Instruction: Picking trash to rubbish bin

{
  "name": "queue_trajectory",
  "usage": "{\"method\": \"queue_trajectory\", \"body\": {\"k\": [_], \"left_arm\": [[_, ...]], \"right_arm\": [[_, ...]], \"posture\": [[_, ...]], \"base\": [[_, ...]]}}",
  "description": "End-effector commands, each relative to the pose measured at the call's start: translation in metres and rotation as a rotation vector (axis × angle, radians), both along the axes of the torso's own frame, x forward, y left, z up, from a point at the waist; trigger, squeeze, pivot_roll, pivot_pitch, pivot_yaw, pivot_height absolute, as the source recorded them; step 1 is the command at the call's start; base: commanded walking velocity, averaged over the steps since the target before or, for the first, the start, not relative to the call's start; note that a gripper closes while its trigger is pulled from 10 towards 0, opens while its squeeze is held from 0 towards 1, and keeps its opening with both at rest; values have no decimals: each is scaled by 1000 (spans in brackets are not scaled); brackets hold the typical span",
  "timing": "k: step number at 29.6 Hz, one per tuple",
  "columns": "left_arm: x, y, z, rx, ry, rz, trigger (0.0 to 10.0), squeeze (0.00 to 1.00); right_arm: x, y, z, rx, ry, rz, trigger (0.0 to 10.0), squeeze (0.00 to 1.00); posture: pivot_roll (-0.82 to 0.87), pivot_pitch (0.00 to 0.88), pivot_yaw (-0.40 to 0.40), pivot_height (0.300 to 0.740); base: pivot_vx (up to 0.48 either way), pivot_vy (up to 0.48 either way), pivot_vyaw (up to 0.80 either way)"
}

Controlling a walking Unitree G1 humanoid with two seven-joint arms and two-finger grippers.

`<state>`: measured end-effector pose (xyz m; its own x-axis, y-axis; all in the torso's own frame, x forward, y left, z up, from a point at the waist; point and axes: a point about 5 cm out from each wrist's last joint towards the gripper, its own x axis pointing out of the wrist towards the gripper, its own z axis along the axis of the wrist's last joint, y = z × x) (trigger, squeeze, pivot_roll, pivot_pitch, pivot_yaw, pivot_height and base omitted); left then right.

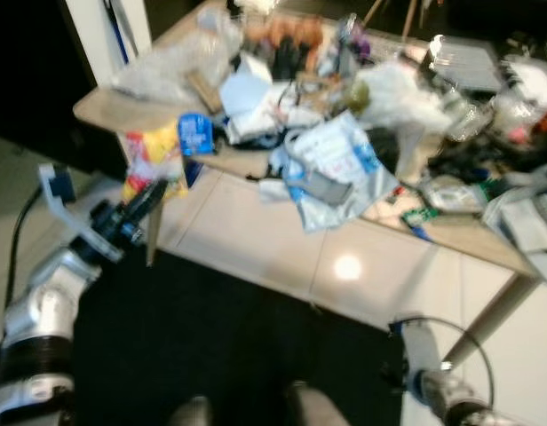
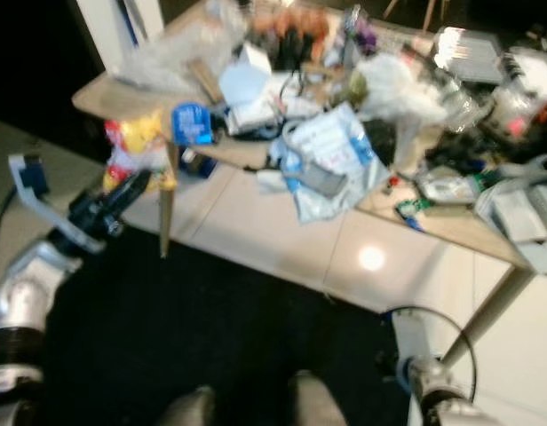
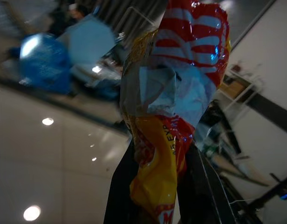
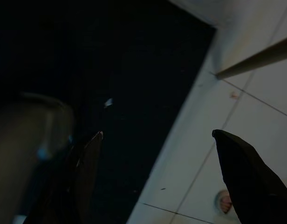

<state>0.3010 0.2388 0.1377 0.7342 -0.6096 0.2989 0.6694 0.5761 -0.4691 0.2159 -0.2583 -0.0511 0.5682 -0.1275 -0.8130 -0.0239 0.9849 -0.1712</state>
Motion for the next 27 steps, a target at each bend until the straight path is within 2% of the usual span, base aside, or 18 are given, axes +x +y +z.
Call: {"method": "queue_trajectory", "body": {"k": [1, 2, 3, 5, 6, 7, 9, 12, 14, 16, 18, 19, 21, 22, 24, 25, 26, 27], "left_arm": [[-2, 7, -13, 26, 50, 33, 10000, 0], [-2, 7, -13, 26, 50, 33, 10000, 0], [-4, 9, -35, 97, 146, 64, 10000, 0], [-8, 9, -53, 185, 222, 75, 10000, 0], [-8, 9, -53, 185, 222, 75, 10000, 0], [-14, 10, -77, 276, 332, 107, 10000, 0], [-20, 13, -97, 358, 442, 166, 10000, 0], [-23, 15, -105, 408, 485, 204, 10000, 0], [-33, 18, -123, 508, 585, 257, 10000, 0], [-33, 18, -123, 508, 585, 257, 10000, 0], [-52, 18, -150, 635, 742, 294, 10000, 0], [-52, 18, -150, 635, 742, 294, 10000, 0], [-77, 14, -176, 868, 845, 253, 10000, 0], [-77, 14, -176, 868, 845, 253, 10000, 0], [-98, 9, -194, 1009, 909, 207, 10000, 0], [-98, 9, -194, 1009, 909, 207, 10000, 0], [-110, 7, -203, 1097, 942, 181, 10000, 0], [-110, 7, -203, 1097, 942, 181, 10000, 0]], "right_arm": [[-6, 0, -3, 3, 21, -4, 10000, 0], [-6, 0, -3, 3, 21, -4, 10000, 0], [-6, 1, -4, 3, 23, 2, 10000, 0], [-6, 1, -4, 4, 24, 4, 10000, 0], [-6, 1, -4, 4, 24, 4, 10000, 0], [-6, 2, -5, 6, 25, 10, 10000, 0], [-7, 2, -5, 6, 26, 13, 10000, 0], [-7, 3, -5, 10, 25, 12, 10000, 0], [-8, 3, -6, 7, 28, 27, 10000, 0], [-8, 3, -6, 7, 28, 27, 10000, 0], [-10, 3, -7, 0, 34, 32, 10000, 0], [-10, 3, -7, 0, 34, 32, 10000, 0], [-15, 4, -10, -1, 48, 33, 10000, 0], [-15, 4, -10, -1, 48, 33, 10000, 0], [-19, 6, -13, 3, 66, 34, 10000, 0], [-19, 6, -13, 3, 66, 34, 10000, 0], [-23, 6, -15, 2, 80, 36, 10000, 0], [-23, 6, -15, 2, 80, 36, 10000, 0]], "posture": [[35, 132, -4, 740], [35, 132, -4, 740], [35, 132, -4, 740], [36, 131, -4, 740], [36, 131, -4, 740], [36, 131, -4, 740], [36, 131, -4, 740], [35, 130, -3, 740], [36, 131, -3, 740], [36, 131, -3, 740], [36, 131, -3, 740], [36, 131, -3, 740], [31, 130, -4, 740], [31, 130, -4, 740], [32, 129, -5, 740], [32, 129, -5, 740], [32, 129, -5, 740], [32, 129, -5, 740]], "base": [[-319, 0, 0], [-319, 0, 0], [-240, 0, 0], [0, 0, 0], [0, 0, 0], [0, 0, 0], [0, 0, 0], [0, 0, 0], [0, 0, 0], [0, 0, 0], [0, 0, 566], [0, 0, 725], [0, 0, 728], [0, 0, 731], [0, 0, 731], [0, 0, 731], [0, 0, 725], [0, 0, 725]]}}
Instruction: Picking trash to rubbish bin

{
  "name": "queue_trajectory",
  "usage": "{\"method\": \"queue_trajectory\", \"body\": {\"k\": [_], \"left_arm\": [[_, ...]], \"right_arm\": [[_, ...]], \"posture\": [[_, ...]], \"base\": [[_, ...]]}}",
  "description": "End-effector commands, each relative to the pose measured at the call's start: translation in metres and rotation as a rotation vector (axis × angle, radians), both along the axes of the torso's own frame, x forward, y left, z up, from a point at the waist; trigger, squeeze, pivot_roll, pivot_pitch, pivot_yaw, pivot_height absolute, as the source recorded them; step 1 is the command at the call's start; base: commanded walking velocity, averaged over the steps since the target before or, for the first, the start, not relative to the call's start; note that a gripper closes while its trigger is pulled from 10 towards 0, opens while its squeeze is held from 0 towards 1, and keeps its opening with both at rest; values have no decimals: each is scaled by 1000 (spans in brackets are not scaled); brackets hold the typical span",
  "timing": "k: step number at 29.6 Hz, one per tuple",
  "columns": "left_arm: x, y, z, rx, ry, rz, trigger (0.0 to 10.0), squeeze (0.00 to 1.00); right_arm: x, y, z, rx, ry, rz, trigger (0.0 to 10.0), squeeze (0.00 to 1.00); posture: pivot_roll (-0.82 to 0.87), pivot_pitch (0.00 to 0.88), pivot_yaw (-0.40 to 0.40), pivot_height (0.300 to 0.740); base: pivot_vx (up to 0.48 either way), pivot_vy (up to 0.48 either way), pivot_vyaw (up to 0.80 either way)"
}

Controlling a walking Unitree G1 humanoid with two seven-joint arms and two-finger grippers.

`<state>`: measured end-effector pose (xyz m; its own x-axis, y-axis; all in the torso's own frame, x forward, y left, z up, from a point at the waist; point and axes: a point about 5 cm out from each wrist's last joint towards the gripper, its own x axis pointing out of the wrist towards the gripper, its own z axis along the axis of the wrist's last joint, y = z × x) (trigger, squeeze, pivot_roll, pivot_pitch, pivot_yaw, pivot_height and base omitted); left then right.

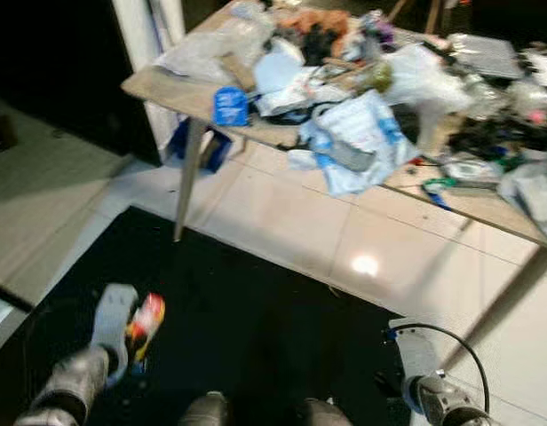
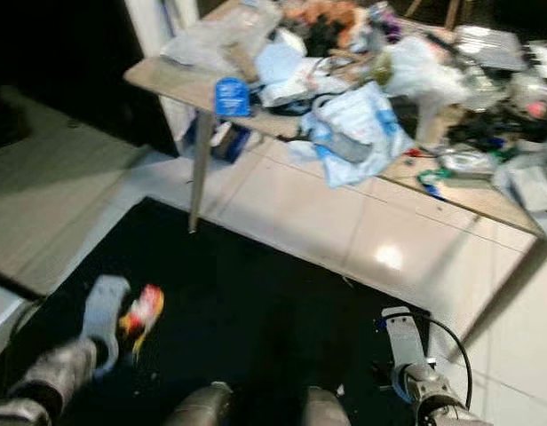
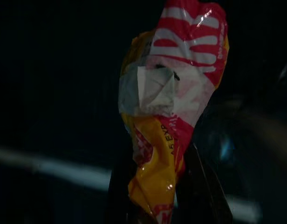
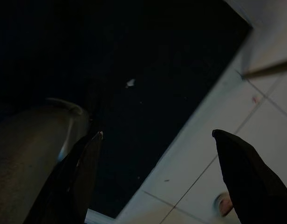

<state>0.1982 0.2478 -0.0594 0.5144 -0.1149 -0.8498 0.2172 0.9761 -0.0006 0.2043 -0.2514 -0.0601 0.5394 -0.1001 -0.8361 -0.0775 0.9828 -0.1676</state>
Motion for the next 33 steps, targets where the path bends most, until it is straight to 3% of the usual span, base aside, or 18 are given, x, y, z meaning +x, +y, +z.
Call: {"method": "queue_trajectory", "body": {"k": [1, 3, 7, 10, 12, 20, 24, 33], "left_arm": [[-8, -2, -6, 48, 35, -32, 10000, 0], [-38, -4, -23, 201, 168, -142, 10000, 0], [-52, -10, -31, 200, 215, -79, 10000, 0], [-53, -16, -33, 189, 213, -45, 10000, 0], [-45, -26, -33, 174, 194, -18, 10000, 0], [-32, -50, -32, 178, 177, -95, 10000, 0], [-44, -37, -35, 178, 184, -44, 10000, 0], [-45, -41, -36, 162, 182, 19, 10000, 0]], "right_arm": [[-11, -1, -6, 0, 39, -11, 10000, 0], [-21, 0, -11, 4, 71, -18, 10000, 0], [-27, 1, -15, 5, 92, -18, 10000, 0], [-29, 1, -15, 4, 95, -18, 10000, 0], [-28, 1, -15, -1, 89, -17, 10000, 0], [-30, 1, -16, -1, 84, -17, 10000, 0], [-32, 2, -17, 2, 94, -10, 10000, 0], [-31, 1, -17, 0, 97, -10, 10000, 0]], "posture": [[32, 129, -5, 740], [26, 124, -5, 740], [24, 116, -6, 740], [24, 116, -6, 740], [28, 111, -7, 740], [30, 99, -4, 740], [30, 96, -6, 740], [28, 104, -5, 740]], "base": [[0, 0, 725], [0, 0, 731], [0, 0, 731], [0, 0, 729], [0, 0, 725], [0, 0, 725], [0, 0, 727], [0, 0, 727]]}}
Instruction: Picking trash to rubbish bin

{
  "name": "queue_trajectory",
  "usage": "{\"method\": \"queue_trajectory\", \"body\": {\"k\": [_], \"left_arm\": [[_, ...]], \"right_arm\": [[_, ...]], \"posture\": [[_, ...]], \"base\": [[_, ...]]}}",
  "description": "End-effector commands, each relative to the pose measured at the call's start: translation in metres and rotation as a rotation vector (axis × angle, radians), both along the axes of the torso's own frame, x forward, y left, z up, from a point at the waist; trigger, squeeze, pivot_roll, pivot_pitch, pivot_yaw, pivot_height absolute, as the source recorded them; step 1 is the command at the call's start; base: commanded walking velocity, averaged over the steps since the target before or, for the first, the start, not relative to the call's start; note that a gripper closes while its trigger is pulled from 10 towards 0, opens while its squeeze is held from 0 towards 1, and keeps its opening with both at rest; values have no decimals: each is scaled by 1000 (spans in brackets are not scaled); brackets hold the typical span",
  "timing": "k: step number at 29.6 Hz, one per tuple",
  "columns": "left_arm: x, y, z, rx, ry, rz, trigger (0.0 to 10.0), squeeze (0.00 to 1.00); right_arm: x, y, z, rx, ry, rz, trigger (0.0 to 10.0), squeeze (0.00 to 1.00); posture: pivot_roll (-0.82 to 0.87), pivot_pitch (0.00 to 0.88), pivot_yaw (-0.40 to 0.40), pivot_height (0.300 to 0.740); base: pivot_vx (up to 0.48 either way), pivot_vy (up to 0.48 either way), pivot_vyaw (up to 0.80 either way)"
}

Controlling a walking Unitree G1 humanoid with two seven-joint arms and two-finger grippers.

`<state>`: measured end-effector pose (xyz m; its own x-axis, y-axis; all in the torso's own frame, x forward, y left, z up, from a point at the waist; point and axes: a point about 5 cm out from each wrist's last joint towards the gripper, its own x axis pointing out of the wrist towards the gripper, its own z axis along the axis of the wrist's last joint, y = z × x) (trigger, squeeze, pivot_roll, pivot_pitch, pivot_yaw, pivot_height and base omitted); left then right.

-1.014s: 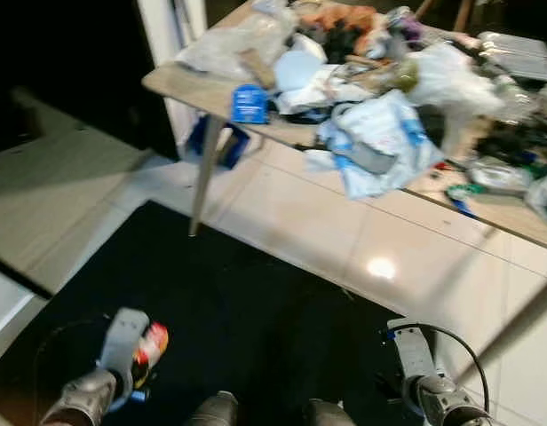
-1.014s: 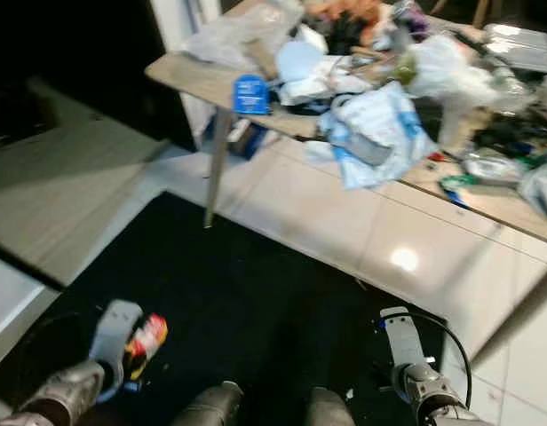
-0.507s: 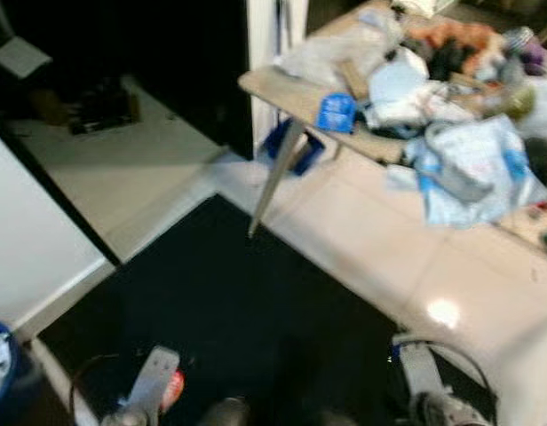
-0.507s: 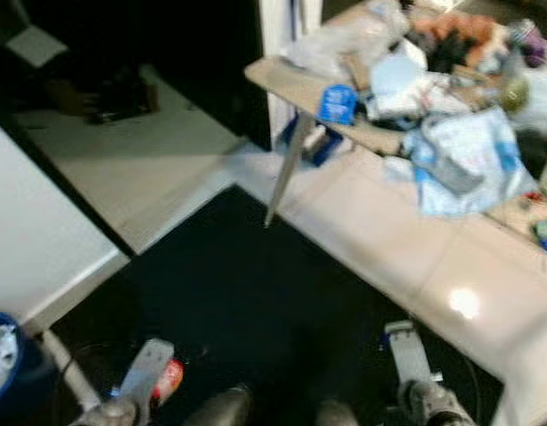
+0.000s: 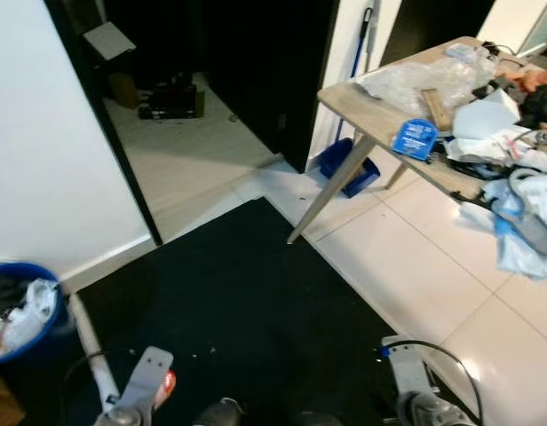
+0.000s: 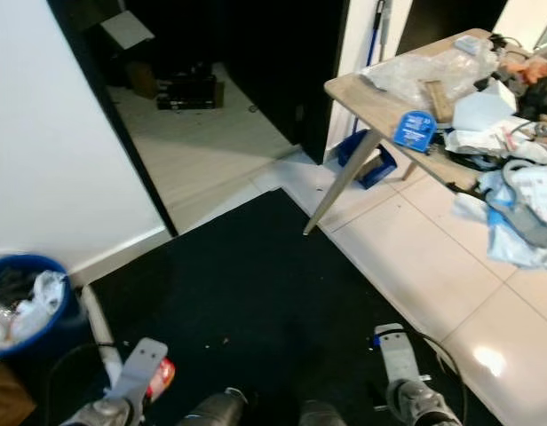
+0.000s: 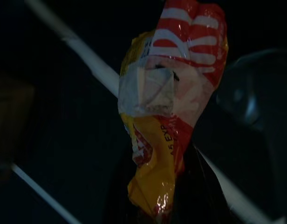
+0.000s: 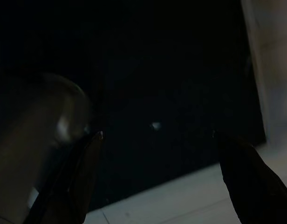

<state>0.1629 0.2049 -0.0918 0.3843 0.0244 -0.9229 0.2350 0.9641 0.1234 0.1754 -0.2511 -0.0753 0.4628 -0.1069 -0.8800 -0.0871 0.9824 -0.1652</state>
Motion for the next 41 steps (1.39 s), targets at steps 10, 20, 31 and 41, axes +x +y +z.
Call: {"method": "queue_trajectory", "body": {"k": [10, 20, 31, 41], "left_arm": [[-8, 2, -3, -16, 17, 107, 10000, 0], [-8, 3, -3, -43, -2, 165, 10000, 0], [-8, 2, -3, -78, -18, 208, 10000, 0], [-9, 3, -3, -86, -30, 240, 10000, 0]], "right_arm": [[0, 0, 0, 2, 5, -2, 10000, 0], [1, 0, 0, 4, 3, 0, 10000, 0], [2, -1, 1, -3, -3, -29, 10000, 0], [4, 1, 1, 5, -6, -16, 10000, 0]], "posture": [[30, 111, -7, 740], [30, 113, -8, 740], [28, 119, -7, 740], [30, 119, -6, 740]], "base": [[0, 0, 727], [0, 0, 725], [0, 0, 389], [51, -274, 0]]}}
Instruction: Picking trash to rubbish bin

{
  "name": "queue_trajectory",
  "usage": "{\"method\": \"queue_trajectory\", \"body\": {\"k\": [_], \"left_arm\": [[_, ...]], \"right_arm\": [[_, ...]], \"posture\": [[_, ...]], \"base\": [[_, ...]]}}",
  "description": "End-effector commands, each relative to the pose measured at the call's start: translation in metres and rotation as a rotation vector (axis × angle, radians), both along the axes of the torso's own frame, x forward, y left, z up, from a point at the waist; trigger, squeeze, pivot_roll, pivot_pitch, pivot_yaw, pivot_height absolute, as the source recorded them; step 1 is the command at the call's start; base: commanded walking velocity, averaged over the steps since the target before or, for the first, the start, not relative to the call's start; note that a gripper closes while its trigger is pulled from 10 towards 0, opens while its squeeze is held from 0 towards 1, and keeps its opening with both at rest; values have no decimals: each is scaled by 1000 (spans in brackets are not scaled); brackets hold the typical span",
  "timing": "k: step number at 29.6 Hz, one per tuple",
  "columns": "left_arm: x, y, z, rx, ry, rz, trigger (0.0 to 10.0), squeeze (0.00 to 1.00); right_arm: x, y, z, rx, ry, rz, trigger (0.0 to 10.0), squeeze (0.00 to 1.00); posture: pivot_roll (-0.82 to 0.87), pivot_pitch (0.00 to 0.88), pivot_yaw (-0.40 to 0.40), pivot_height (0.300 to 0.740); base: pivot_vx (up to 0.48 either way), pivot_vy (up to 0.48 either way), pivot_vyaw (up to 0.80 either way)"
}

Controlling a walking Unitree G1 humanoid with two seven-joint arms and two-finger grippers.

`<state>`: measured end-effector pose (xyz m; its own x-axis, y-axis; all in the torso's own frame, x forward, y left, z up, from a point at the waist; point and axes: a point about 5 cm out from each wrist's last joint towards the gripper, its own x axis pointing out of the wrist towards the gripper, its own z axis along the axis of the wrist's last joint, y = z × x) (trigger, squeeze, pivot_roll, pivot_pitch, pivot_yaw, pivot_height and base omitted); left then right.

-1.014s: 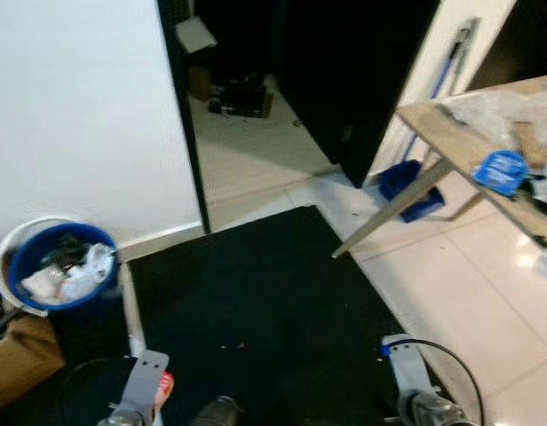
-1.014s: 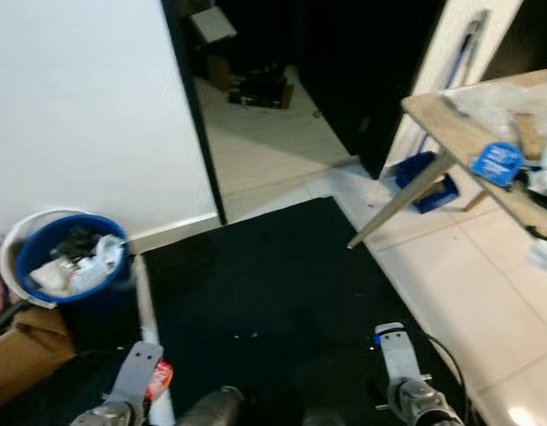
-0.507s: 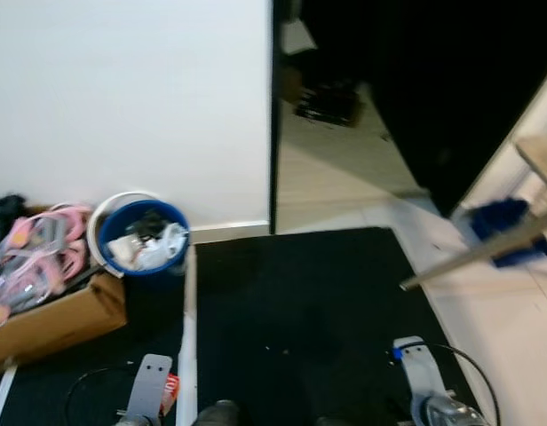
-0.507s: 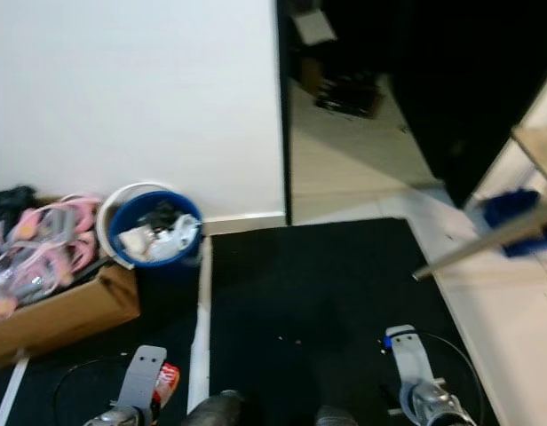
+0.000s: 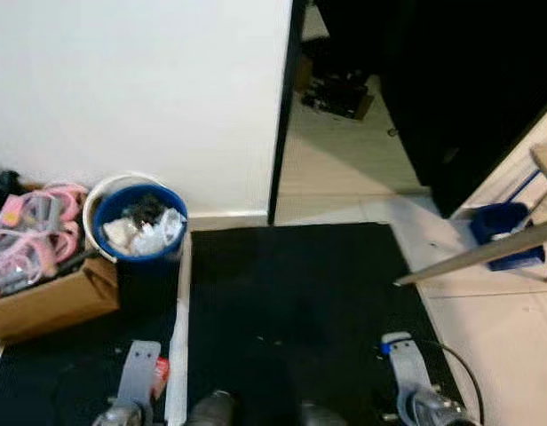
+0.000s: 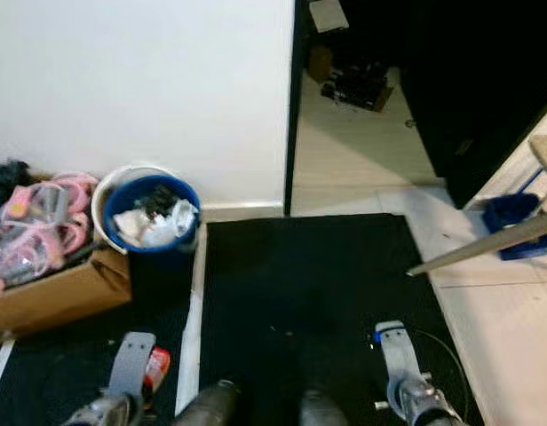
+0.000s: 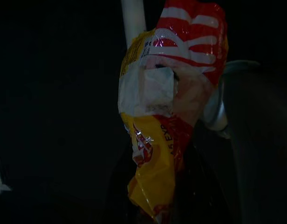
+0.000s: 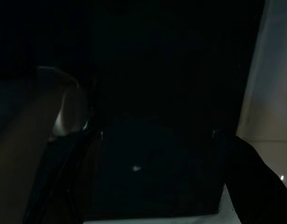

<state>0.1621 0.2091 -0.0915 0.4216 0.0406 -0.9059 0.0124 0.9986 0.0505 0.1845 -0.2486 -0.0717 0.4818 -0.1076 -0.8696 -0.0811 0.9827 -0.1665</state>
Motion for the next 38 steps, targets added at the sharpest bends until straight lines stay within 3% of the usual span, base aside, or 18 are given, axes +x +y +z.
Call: {"method": "queue_trajectory", "body": {"k": [1, 7, 38], "left_arm": [[-8, -1, -4, -8, 20, 17, 10000, 0], [-8, -1, -4, -9, 23, 11, 10000, 0], [-8, -3, -4, -11, 31, -17, 10000, 0]], "right_arm": [[-5, -1, -2, 4, 17, -13, 10000, 0], [-5, 0, -2, 14, 19, 0, 10000, 0], [-7, 0, -3, 14, 35, 37, 10000, 0]], "posture": [[30, 119, -6, 740], [31, 119, -6, 740], [29, 108, -11, 740]], "base": [[0, 0, 0], [0, 0, 0], [0, 0, 756]]}}
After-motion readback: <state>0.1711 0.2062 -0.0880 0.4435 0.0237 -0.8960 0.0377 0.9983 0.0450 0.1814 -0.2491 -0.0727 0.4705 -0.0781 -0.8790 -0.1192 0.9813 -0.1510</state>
